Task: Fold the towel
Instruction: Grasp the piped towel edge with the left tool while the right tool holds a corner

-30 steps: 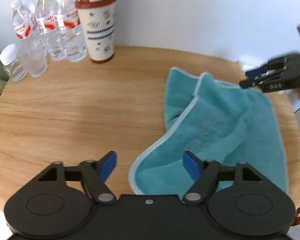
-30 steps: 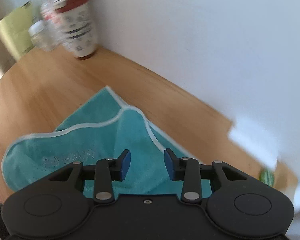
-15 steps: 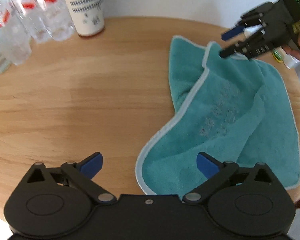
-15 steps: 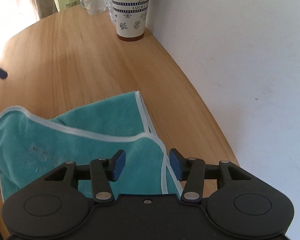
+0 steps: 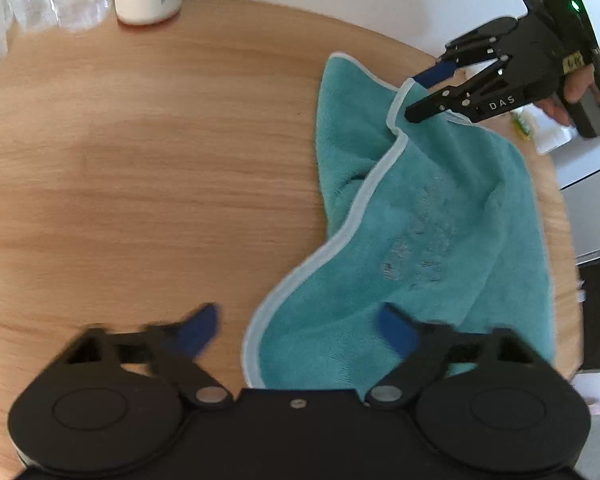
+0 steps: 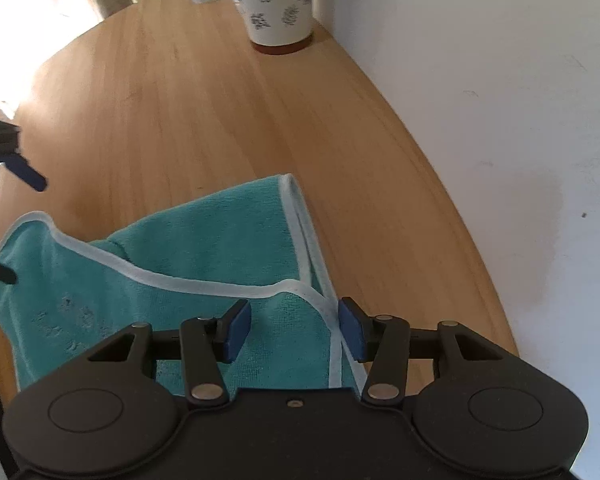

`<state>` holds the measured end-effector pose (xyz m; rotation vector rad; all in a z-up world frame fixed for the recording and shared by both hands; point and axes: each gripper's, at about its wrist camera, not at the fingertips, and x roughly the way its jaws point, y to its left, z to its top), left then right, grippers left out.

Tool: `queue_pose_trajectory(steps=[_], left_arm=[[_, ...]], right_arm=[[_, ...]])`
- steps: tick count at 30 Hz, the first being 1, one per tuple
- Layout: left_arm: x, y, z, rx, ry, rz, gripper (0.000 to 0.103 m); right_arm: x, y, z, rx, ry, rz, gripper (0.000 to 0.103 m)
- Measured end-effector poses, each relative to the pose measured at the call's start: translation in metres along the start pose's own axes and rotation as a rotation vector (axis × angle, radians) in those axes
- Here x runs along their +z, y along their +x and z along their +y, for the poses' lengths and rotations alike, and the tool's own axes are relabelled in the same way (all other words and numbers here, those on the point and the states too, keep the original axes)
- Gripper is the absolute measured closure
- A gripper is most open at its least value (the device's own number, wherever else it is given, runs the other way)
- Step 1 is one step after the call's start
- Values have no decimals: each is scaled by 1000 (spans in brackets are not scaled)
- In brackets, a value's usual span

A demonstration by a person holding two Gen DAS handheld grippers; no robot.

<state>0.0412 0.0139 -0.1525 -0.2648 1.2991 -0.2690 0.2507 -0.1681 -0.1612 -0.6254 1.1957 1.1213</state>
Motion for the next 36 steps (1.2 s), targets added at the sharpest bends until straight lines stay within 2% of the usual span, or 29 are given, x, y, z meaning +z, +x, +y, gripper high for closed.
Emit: queue_pose_trajectory(steps=[2,4,5,6,7,11,15,17,23,25,26,27,29,31,32,34,36], left_arm=[[0,1,-2,5,14,5,42],[-1,1,-3,18,25,0,62],[-1,-1,-3,20,17,-10,76],[-1,-3,-2,26,10,-19,86],[-2,-5,-2,42,2,-32,88],[-7,-18,-3,75,-15,-67,89],[-15,-22,-8,106,-4,-82,97],[-19,-27,-9,121,-10,-101,98],[-30,-28,-14,129,-23,-104,100],[-32,-26,-15,98,-24,-85,98],[-32,-25,-15,85,-31,-76,93],[-32,-23,-16,87,-35,-72,78],[-32,-19,-15,93,-30,-59,55],[-33,-17,-14,90,-37,-57,74],[-34,-17,-13,97,-36,-58,94],[-33,-17,-13,111,-37,-59,94],[-33,-19,-14,103,-45,-78,100]], right_arm=[[-1,-1,0,25,11,-8,75],[-1,-5,1,33,13,-21,83],[-2,-7,2,43,9,-29,92],[-2,-10,4,46,9,-36,92],[-2,-11,5,44,11,-42,92],[-5,-23,11,42,11,-68,94],[-11,-36,18,36,20,-125,96],[-12,-43,20,20,22,-155,96],[-10,-66,19,8,-1,-225,97],[-8,-69,18,11,-7,-234,97],[-8,-69,19,8,-10,-237,97],[-8,-70,19,11,-12,-236,97],[-9,-72,19,13,-15,-231,97],[-11,-71,19,12,-17,-225,97],[-12,-70,19,18,-15,-223,97],[-13,-69,19,22,-11,-221,97],[-15,-68,20,20,-12,-217,97]])
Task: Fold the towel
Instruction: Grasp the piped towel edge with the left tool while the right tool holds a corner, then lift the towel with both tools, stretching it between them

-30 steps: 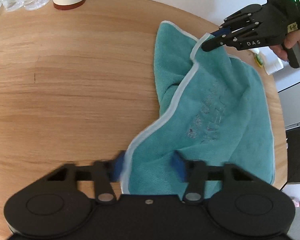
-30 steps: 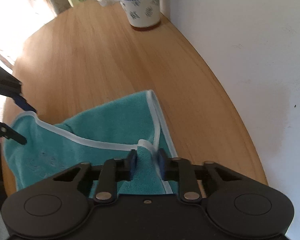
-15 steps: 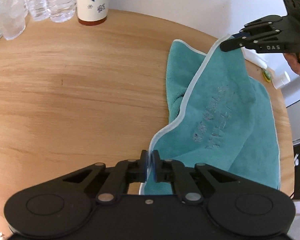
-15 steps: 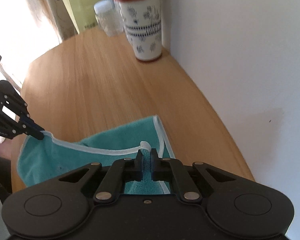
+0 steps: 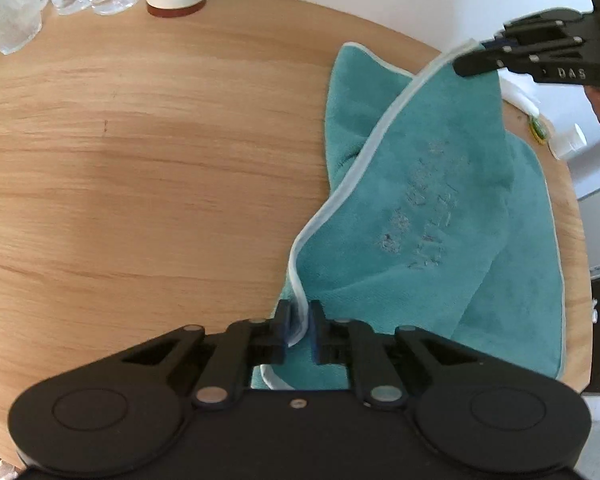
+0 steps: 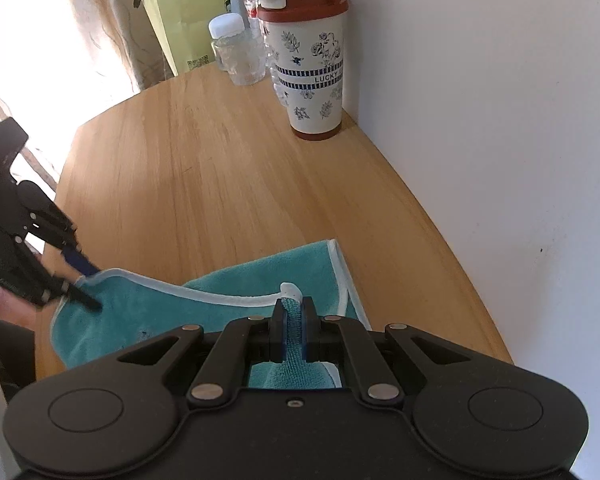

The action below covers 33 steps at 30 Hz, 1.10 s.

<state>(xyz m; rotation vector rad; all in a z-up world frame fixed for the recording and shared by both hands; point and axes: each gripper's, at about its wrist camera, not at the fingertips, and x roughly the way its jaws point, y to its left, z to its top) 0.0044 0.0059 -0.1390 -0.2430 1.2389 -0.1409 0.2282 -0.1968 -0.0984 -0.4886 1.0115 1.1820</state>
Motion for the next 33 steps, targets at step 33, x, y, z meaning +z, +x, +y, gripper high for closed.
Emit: queue_pose_trajectory(steps=[33], left_arm=[[-37,-128,84,129,-99,-297,101]], right_arm=[[111,-9,81,-161,-26,-320,97]])
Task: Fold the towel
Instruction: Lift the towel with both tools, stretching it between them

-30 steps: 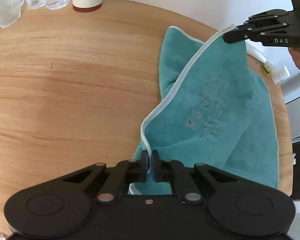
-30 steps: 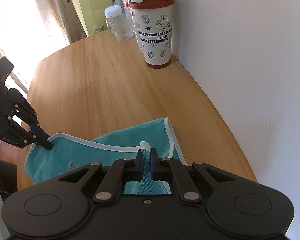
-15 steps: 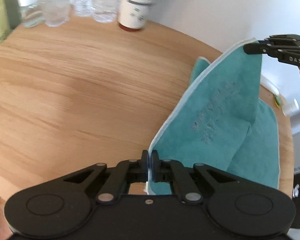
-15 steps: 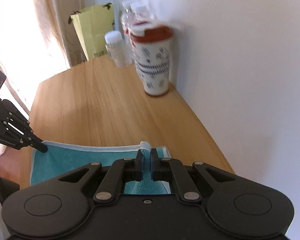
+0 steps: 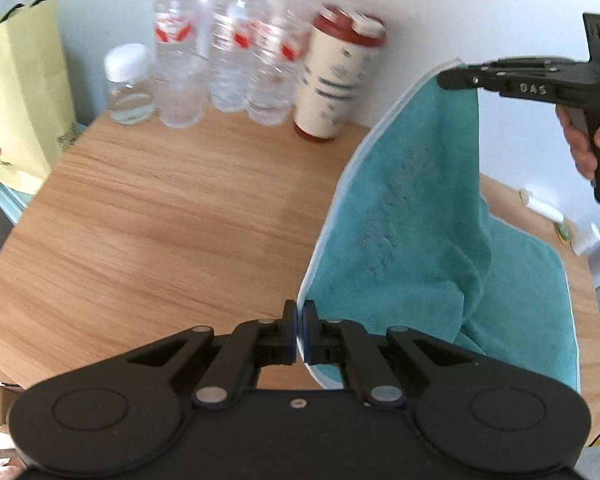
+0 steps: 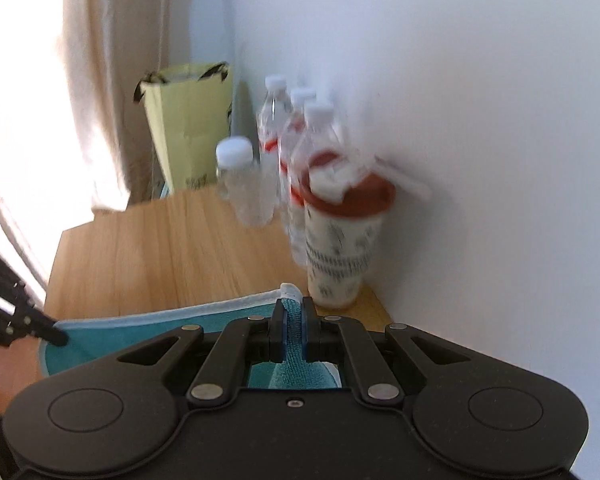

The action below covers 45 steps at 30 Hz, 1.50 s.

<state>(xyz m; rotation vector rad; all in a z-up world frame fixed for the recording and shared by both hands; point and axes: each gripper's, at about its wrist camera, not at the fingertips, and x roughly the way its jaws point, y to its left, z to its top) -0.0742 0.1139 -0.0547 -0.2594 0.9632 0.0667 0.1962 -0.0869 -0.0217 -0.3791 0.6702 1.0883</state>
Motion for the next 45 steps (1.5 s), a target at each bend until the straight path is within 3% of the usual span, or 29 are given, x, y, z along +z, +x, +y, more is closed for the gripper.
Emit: queue_pose_trajectory(steps=[10,24,36,45], left_arm=[[7,-14,65,-55,30,-20,101],[16,-11,153,40,-4,16,101],[10,-5,201,33,-14,71,101],[-7,-4,219,17,-34,131,100]], right_arm=[[46,56,42,-75,43,-14,97],[104,145,95,-37,0,2,97],[119,214,125,15,-23,70,97],[110,267,140,19,-21,160,97]])
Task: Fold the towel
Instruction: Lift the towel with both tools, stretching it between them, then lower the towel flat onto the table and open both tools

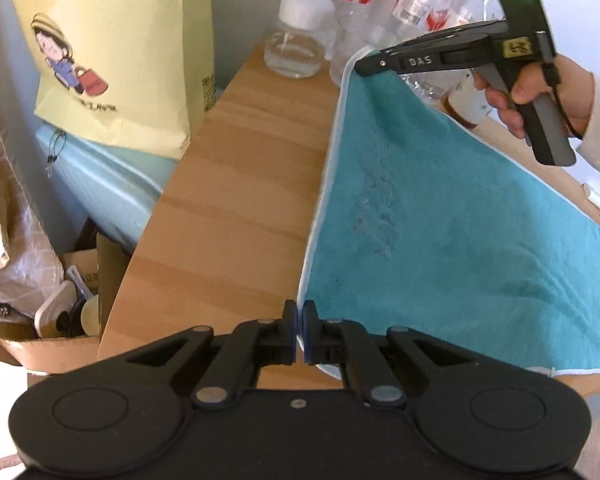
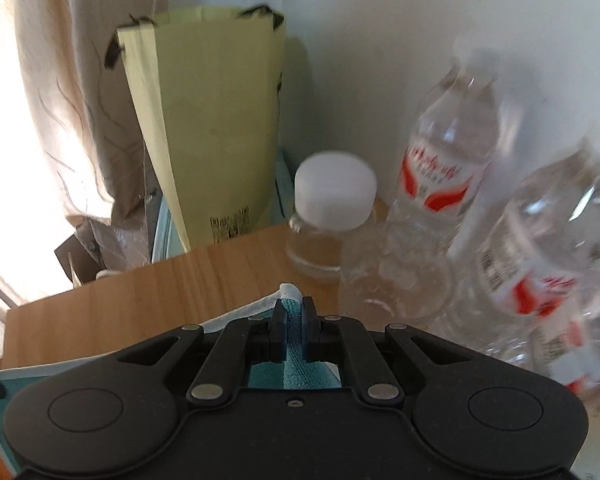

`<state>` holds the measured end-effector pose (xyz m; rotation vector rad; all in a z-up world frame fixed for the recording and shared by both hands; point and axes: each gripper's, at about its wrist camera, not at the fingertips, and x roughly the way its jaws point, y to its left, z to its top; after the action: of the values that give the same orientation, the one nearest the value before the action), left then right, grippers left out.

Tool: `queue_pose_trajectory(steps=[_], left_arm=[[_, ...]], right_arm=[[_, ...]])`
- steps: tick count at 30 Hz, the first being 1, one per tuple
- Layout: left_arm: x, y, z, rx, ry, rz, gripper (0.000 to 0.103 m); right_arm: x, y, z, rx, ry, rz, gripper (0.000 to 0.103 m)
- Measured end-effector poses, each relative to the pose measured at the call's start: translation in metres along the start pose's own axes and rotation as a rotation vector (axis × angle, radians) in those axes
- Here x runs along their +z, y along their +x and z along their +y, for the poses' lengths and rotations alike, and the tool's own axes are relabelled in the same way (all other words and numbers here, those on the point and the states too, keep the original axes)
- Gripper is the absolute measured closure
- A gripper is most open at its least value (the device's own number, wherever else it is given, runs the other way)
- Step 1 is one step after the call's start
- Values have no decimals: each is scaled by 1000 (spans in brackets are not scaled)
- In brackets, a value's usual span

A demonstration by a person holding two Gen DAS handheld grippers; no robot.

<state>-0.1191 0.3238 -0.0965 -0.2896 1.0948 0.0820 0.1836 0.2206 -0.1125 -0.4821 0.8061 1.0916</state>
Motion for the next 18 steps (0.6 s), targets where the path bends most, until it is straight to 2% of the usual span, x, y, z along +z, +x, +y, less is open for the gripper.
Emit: queue_pose_trajectory(steps=[10,11,12,18], left_arm=[[-9,10,12,43,7,47,100],[-10,12,11,50,19,52,100],[-11,14,10,58,32,60,99],[-16,26,6,98,85,107,99]], right_arm=[[-7,51,20,8,-28,72,95],[-8,54,22,1,-28,73,90],[-9,58,24,-22,-28,78,79],[-10,53,20,-58,-2,86,68]])
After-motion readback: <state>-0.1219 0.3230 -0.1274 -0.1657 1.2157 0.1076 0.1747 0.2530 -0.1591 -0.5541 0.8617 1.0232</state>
